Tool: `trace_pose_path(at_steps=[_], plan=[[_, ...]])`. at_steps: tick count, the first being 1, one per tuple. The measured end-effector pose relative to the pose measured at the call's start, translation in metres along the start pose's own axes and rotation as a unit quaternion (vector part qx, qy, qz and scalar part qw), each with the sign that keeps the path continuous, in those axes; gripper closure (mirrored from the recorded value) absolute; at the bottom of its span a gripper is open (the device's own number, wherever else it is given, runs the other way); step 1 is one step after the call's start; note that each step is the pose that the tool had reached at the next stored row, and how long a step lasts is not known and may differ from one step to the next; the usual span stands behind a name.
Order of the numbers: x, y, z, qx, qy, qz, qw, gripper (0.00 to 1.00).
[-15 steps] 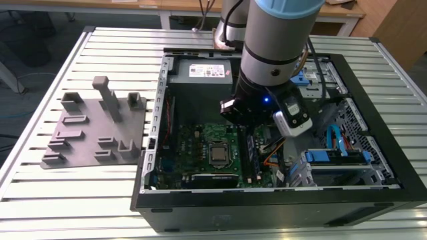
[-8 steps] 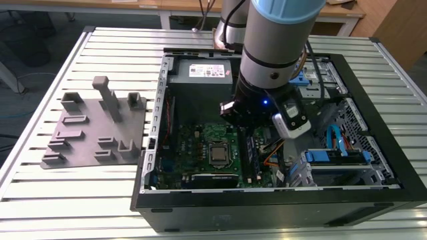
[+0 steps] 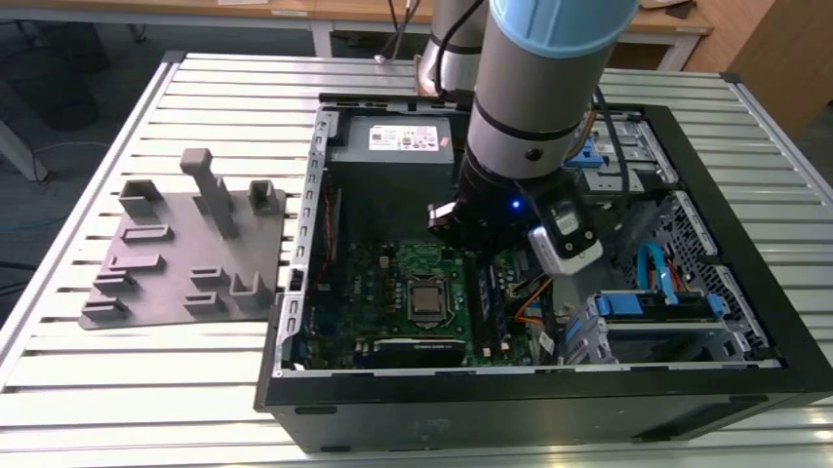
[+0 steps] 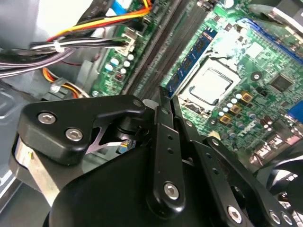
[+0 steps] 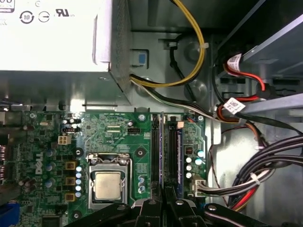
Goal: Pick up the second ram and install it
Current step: 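Insert the second ram into the second slot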
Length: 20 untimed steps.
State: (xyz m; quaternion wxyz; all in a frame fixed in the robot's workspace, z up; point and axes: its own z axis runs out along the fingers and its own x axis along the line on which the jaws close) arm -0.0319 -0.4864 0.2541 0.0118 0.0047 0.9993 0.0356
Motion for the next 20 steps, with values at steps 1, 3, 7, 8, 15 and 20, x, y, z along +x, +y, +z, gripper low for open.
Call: trace_pose_path(at_steps=[1, 3, 7, 8, 15, 20], plan=[[-0.0002, 0.0, 0.0007, 0.0001, 0.0057, 0.0, 1.0, 0.89], [-0.0003, -0.0001, 0.0011, 0.0002, 0.0101, -0.001, 0.9999, 0.89], [-0.0003, -0.0006, 0.0043, 0.0001, 0.0105, -0.004, 0.9999, 0.89], [-0.0002, -0.0009, 0.0055, 0.0001, 0.0105, -0.004, 0.9999, 0.89], [-0.0005, -0.0018, 0.0123, 0.0, 0.0115, -0.011, 0.9999, 0.89], [-0.0024, -0.0031, 0.0186, 0.0001, 0.011, -0.004, 0.9999, 0.89]])
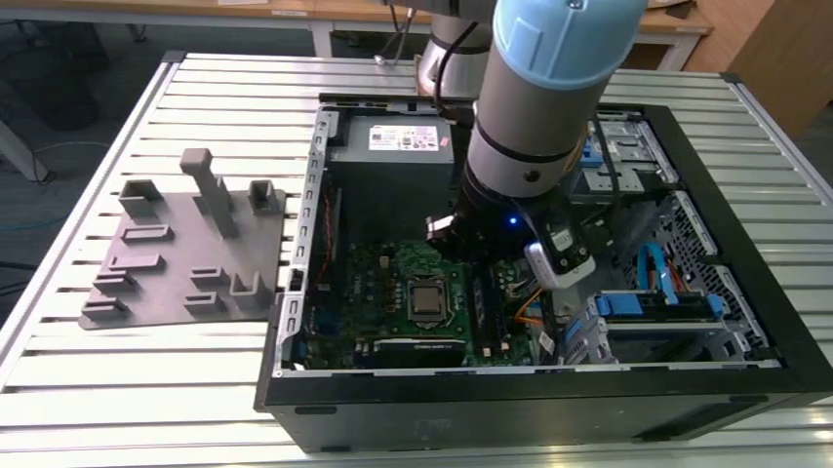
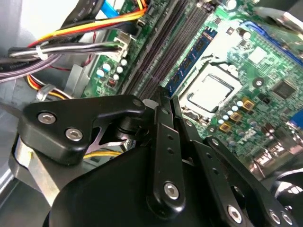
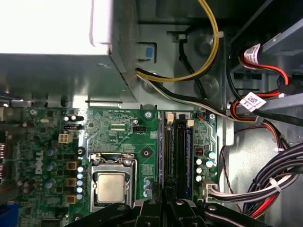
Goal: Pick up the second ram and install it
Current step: 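Insert the second ram into the second slot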
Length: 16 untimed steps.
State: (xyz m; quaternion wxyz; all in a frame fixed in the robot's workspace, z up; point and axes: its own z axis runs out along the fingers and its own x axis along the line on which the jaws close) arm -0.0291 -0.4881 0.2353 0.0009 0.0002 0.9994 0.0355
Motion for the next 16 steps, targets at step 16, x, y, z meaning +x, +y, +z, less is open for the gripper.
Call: trace_pose_path(at_steps=[16], plan=[[-0.0034, -0.002, 0.013, 0.0091, -0.0007, 0.012, 0.9999, 0.89]])
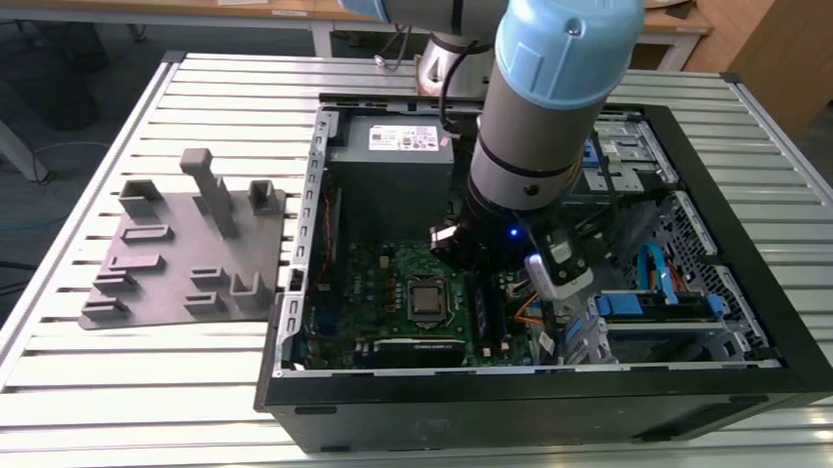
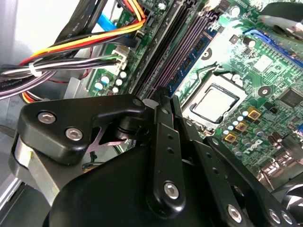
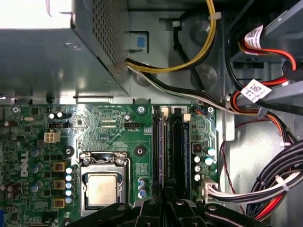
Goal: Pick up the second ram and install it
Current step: 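Insert the second ram into the second slot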
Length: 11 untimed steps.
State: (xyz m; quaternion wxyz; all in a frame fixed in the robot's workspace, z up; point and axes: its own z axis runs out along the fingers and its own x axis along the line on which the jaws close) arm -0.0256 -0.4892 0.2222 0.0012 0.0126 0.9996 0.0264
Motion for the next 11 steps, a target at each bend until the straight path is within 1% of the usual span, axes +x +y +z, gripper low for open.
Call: trace_pose_path(at_steps=[3, 7, 11], plan=[[-0.0002, -0.0019, 0.0003, 0.0001, -0.0001, 0.002, 1.0, 0.89], [-0.0004, -0.007, 0.0006, 0.0001, -0.0002, 0.002, 1.0, 0.89], [-0.0009, -0.0076, 0.0015, 0.0001, -0.0002, 0.004, 1.0, 0.89]])
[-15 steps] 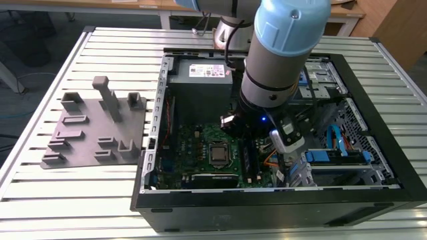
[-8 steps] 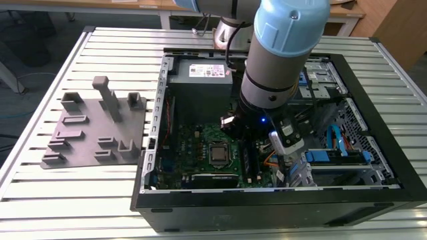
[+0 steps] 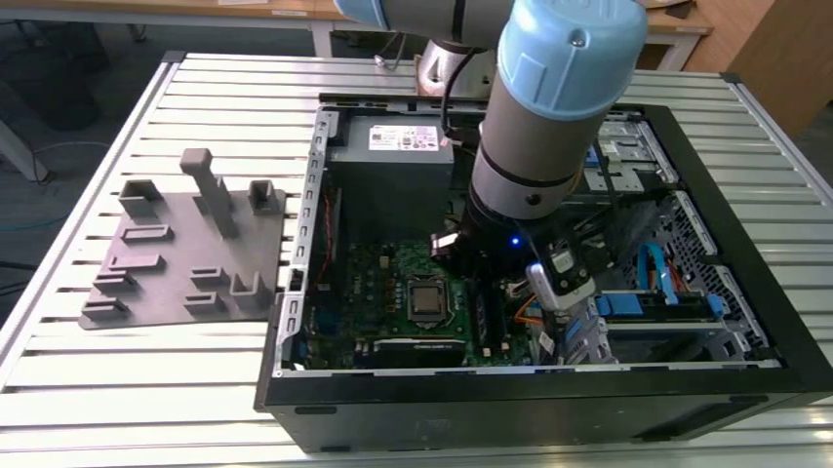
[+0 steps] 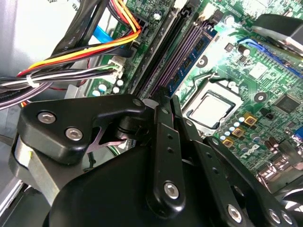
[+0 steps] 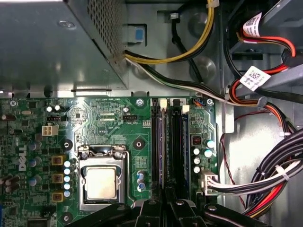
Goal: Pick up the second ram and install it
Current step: 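Insert the second ram into the second slot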
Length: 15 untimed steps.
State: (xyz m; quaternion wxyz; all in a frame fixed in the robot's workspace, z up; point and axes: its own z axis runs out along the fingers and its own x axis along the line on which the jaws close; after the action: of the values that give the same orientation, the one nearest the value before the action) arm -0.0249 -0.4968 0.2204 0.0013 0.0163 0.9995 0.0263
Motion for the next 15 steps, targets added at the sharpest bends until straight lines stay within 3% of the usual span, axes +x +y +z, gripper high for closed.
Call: trace_pose_path(at_steps=[15], plan=[[-0.0019, -0.0001, 0.0022, 0.002, -0.0005, 0.009, 1.0, 0.89]])
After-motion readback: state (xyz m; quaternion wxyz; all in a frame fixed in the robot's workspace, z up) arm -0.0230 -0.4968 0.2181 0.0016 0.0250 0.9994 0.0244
